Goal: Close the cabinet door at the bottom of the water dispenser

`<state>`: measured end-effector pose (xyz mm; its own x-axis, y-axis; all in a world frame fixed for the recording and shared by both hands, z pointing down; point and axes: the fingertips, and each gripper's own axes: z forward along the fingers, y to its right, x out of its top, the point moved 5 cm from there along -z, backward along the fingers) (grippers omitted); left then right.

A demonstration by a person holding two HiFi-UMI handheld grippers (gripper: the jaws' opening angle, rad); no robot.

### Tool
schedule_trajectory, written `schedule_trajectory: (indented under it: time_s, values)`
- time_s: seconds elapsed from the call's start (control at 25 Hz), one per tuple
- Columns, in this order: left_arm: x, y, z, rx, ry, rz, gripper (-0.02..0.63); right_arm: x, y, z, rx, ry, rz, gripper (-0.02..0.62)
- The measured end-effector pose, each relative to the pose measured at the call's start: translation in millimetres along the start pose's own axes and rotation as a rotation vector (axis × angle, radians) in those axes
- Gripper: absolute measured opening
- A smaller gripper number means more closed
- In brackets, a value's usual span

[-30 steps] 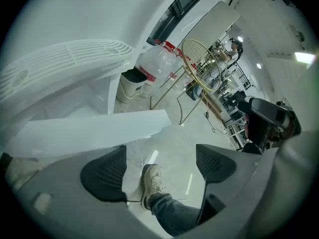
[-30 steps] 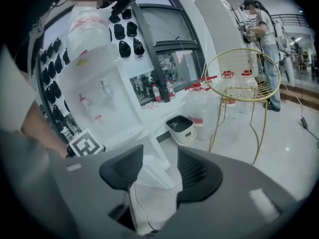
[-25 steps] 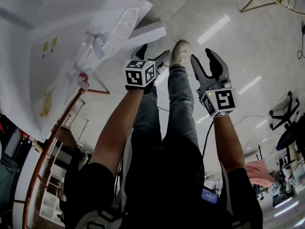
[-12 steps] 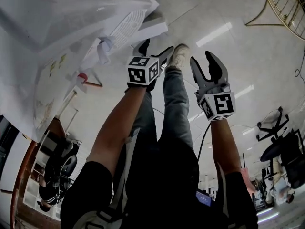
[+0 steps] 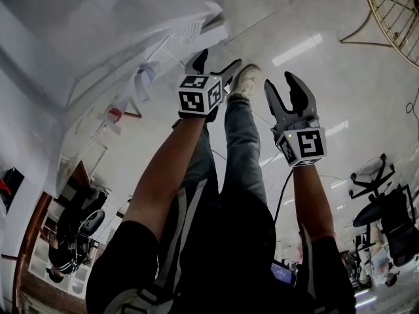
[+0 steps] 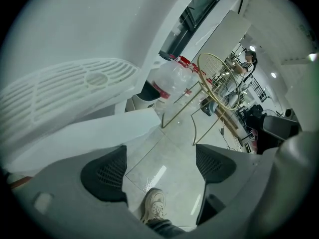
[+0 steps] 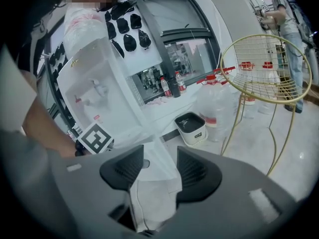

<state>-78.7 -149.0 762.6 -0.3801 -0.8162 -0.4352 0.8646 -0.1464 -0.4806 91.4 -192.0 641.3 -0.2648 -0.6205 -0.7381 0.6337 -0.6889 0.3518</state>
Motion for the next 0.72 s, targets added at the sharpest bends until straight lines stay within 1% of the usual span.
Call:
schedule_trajectory:
  time_s: [0.2,0.44,0.6,0.72]
  values:
    - [12,2,2,0.003,0.008,-0.002,0.445,6,5,1,0.004,-0.010,-0.006,0.209]
    - [27,7,15,0.022,0.019,0.003,0.445,16,21,5,0.015,-0.010,-0.019,0.207]
    - [36,13,26,0.030,0.016,0.013,0.445,23,36,6,0.013,-0.006,0.000,0.207]
    - [37,7,32,0.034,0.017,0.012,0.445,18,40,11,0.015,-0.009,-0.004,0.207]
